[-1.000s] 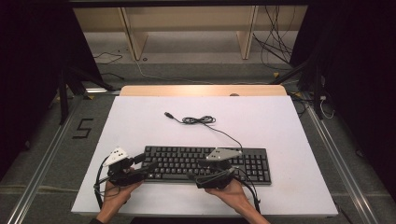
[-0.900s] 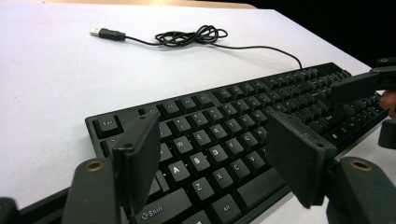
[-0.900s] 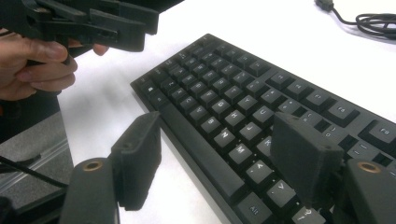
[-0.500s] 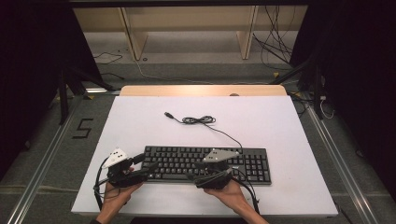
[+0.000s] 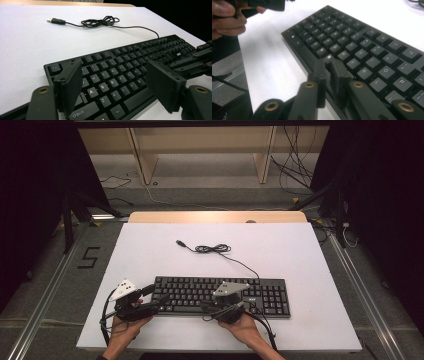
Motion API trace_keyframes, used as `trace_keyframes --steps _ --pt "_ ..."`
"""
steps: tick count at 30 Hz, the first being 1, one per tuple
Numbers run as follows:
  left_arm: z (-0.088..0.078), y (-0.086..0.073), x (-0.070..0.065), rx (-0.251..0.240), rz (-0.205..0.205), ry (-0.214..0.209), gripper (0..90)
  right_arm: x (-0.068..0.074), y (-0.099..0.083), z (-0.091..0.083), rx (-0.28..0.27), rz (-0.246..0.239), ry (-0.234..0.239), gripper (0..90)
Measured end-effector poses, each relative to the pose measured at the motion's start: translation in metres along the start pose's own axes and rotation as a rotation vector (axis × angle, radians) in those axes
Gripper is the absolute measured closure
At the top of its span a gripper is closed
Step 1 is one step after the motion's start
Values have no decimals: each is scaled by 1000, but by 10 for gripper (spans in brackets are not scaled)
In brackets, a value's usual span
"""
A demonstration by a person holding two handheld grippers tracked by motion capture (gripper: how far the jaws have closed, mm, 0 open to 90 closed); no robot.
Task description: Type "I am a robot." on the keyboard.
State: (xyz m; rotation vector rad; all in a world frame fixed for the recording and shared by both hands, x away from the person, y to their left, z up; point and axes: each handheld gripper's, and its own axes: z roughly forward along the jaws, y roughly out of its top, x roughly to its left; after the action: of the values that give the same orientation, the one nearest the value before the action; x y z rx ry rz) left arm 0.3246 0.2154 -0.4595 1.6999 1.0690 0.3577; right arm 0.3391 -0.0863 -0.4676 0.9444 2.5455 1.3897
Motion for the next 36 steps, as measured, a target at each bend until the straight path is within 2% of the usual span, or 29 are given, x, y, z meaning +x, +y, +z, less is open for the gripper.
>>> trace_keyframes --steps 4,16,28,36 --pt "0 0 -1 -1 2 2 290 -1 -1 5 29 -2 -10 900" --pt "0 0 -2 6 9 0 268 -3 -5 15 75 1 -32 900" --pt "0 0 -3 3 12 0 263 -3 -6 16 83 5 -29 900" --pt "0 0 -3 4 13 1 262 -3 -8 19 91 -11 -42 900"
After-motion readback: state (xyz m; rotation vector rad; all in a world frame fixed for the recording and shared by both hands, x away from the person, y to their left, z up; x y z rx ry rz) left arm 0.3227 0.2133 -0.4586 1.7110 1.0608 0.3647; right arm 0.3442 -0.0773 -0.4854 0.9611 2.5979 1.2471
